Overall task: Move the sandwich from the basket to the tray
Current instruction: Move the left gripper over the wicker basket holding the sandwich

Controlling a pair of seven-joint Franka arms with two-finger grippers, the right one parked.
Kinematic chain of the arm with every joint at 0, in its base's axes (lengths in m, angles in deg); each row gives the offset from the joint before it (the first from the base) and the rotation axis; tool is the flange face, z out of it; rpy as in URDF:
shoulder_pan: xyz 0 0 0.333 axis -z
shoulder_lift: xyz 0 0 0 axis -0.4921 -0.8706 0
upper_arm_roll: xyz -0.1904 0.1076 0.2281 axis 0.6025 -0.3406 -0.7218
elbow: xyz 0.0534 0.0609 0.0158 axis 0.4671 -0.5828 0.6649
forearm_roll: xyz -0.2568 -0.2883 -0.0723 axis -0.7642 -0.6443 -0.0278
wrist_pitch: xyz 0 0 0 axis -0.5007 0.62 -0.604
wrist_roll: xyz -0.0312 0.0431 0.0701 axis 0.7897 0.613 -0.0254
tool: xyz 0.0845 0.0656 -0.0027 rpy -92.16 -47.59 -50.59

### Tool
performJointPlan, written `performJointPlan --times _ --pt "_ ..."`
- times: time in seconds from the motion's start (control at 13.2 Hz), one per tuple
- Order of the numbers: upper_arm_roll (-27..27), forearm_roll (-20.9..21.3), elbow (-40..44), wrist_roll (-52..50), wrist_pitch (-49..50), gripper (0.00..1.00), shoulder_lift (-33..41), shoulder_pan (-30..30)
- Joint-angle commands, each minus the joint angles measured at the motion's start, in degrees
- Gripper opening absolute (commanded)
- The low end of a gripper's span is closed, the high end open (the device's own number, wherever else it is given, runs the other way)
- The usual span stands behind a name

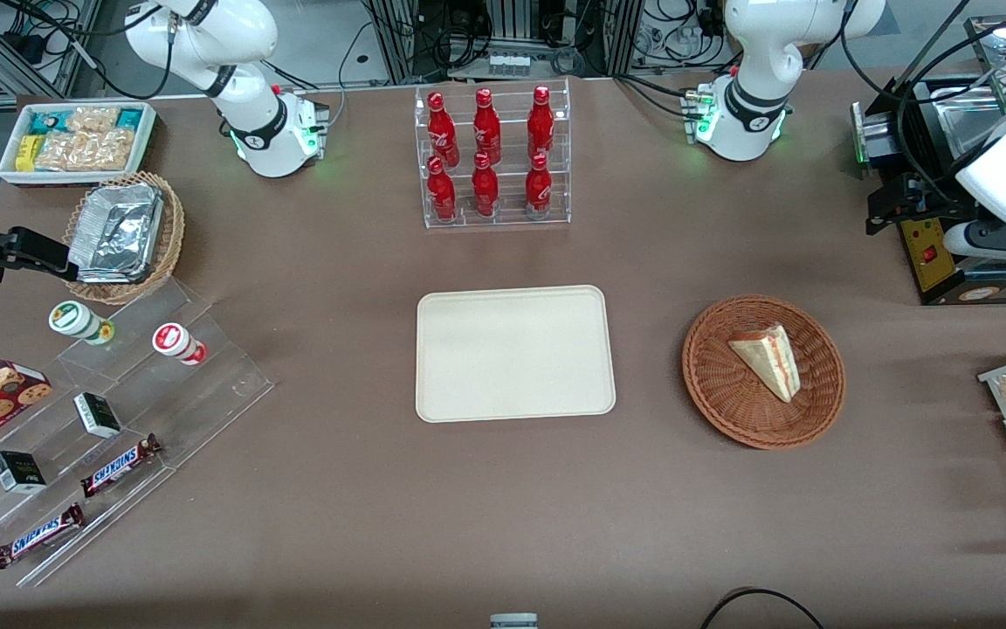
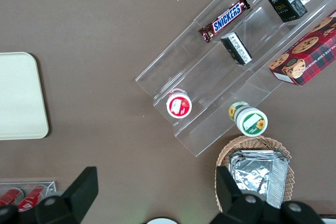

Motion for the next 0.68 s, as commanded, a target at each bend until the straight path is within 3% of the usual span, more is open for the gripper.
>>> performJointPlan --times 0.0,0.3,0.61 --pt "-0.49 1.07 0.50 -0.40 0.51 1.00 -0.08 0.63" --pt "-0.49 0.46 -1.17 -0.66 -0.90 1.00 -1.92 0.63" --pt "-0.49 0.46 -9.86 -0.66 -8.44 1.00 -1.31 0.63"
